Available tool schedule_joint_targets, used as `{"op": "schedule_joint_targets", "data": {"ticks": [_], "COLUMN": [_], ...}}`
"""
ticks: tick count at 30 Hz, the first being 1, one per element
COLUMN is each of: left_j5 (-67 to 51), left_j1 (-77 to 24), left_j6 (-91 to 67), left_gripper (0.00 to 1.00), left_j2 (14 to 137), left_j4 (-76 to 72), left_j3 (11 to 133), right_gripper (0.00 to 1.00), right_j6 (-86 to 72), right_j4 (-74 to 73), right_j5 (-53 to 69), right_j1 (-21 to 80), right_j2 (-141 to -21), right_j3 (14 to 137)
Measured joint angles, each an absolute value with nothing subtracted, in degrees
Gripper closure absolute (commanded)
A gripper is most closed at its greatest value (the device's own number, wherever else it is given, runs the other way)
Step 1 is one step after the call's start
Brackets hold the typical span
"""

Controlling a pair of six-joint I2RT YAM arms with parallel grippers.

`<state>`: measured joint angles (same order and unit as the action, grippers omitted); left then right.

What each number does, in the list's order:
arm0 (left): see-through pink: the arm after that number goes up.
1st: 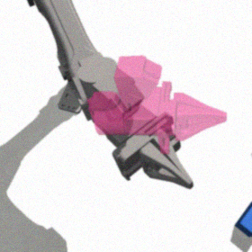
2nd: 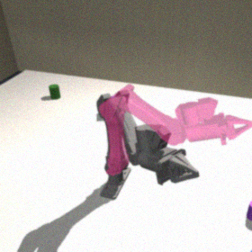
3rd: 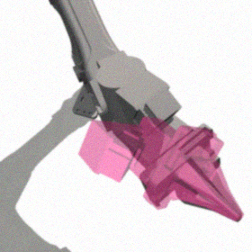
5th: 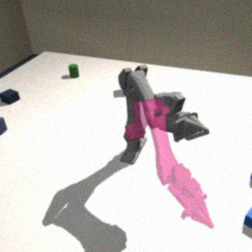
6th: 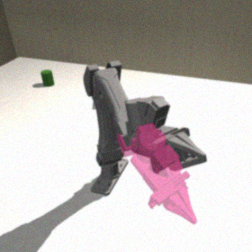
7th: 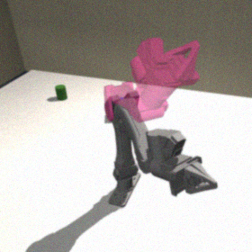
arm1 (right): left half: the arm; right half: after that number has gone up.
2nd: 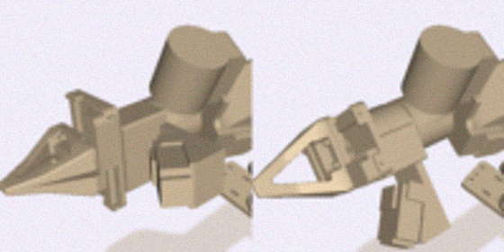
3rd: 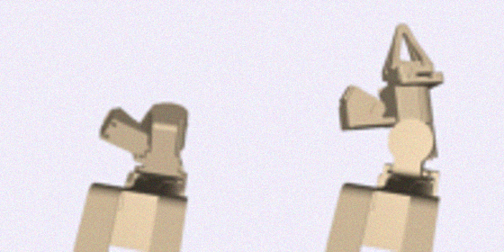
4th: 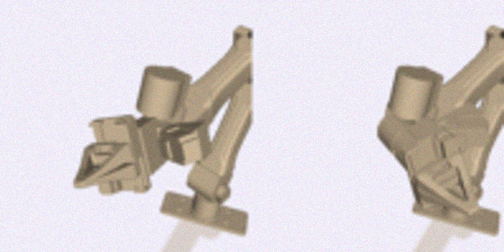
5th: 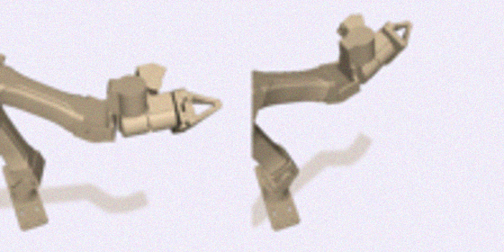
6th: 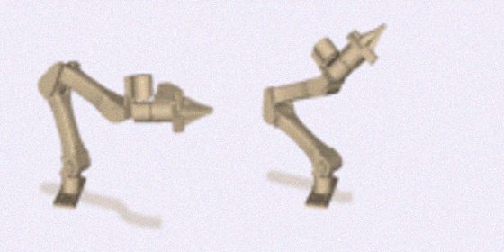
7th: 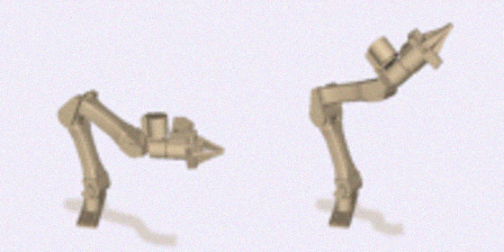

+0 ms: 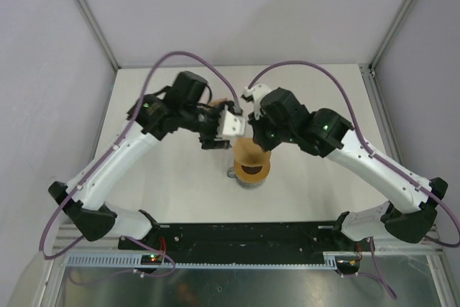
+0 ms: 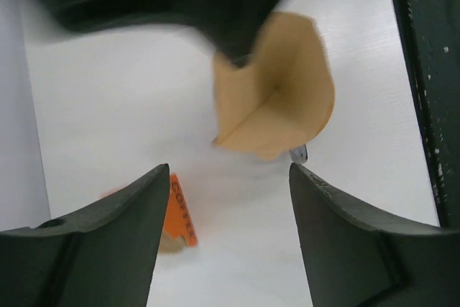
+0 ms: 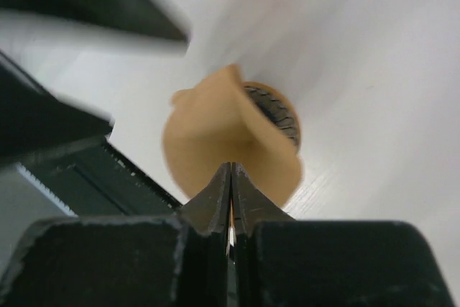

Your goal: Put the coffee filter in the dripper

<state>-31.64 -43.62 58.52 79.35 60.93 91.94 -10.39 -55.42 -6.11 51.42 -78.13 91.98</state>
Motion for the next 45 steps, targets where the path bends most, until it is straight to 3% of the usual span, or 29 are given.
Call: {"op": "schedule_joint_targets", "data": {"ticks": [2,5,8,12,21,45], "left_j5": [-32.91,-36.07,-39.51,-40.23,-27.11,-25.96], "left_j1": [-39.42,-31.64,-24.40,-18.11,-15.99,-15.57], "left_j6": [53.19,44.75,36.60,25.26,11.55,10.28], "left_gripper": [0.22,0.07,0.01,0.00,0.00,0.00], "left_j2": [78.37,76.42,74.50,71.33,70.76,68.29], "left_j4": [60.64,60.47,58.59,53.63,43.59,38.20], "left_j3": [93.45,93.69,91.64,82.76,70.17,68.58], "right_gripper": [1.00,1.00,1.00,1.00,1.00,1.00], "right_j6": [-9.78,-9.06,-8.62,-7.73,-6.39,-5.91], "right_j4": [-55.46,-55.64,-55.70,-56.51,-60.42,-56.75], "right_j5": [-5.72,-5.06,-4.51,-4.62,-7.27,-7.09], "right_j1": [54.19,55.81,55.81,55.81,55.77,54.35], "right_j2": [-78.17,-78.19,-78.43,-80.77,-90.37,-98.80], "right_j3": [91.98,91.96,91.96,92.01,92.42,86.19]}}
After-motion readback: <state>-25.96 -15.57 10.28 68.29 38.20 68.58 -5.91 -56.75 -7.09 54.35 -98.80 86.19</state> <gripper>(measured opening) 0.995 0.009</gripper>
